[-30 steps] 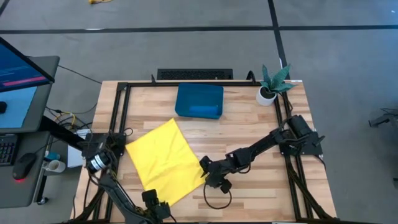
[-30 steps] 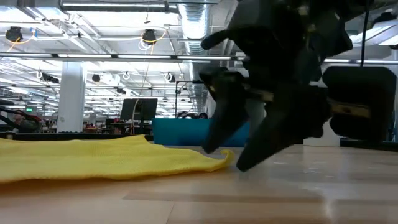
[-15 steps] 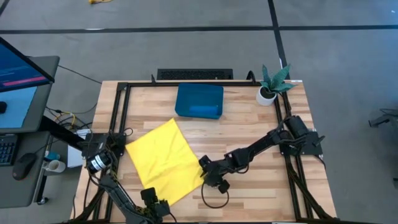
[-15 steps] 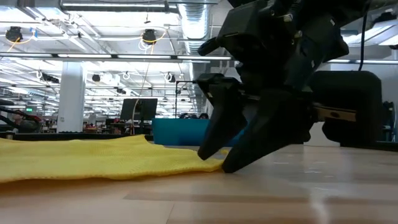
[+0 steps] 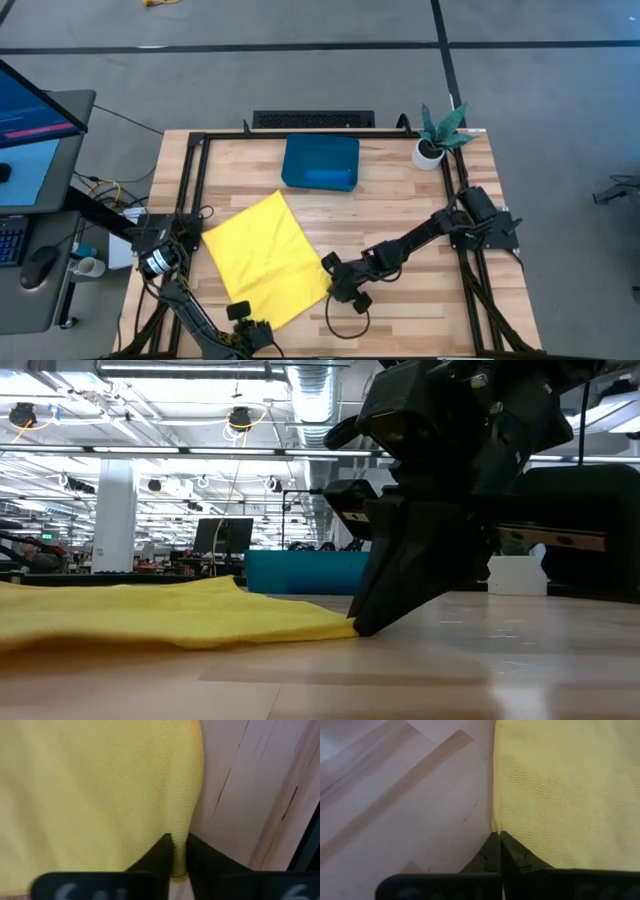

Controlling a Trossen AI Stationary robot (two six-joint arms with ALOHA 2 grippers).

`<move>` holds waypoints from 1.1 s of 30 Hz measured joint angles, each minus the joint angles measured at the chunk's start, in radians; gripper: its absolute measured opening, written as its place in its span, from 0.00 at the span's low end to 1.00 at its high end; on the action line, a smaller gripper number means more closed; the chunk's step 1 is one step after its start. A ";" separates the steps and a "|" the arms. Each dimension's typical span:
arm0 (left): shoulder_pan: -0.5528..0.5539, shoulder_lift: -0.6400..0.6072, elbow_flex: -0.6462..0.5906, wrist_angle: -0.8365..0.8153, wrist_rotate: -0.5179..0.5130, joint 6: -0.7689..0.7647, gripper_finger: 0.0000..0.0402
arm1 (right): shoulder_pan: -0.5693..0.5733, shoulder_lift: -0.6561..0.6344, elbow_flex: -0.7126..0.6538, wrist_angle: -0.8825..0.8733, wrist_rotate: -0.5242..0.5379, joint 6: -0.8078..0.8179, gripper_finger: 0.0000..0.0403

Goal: Roll microfiber towels into tight, uniform cylinder then place into a basket
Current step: Roll the yellow microfiber cloth

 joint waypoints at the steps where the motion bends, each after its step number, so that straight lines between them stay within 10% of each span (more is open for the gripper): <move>1: -0.002 0.000 0.000 0.000 -0.009 0.000 0.05 | 0.002 0.000 0.000 0.000 0.000 0.000 0.02; 33: -0.038 0.000 0.342 -0.176 0.001 -0.044 0.00 | 0.184 -0.173 0.216 -0.423 0.203 0.226 0.01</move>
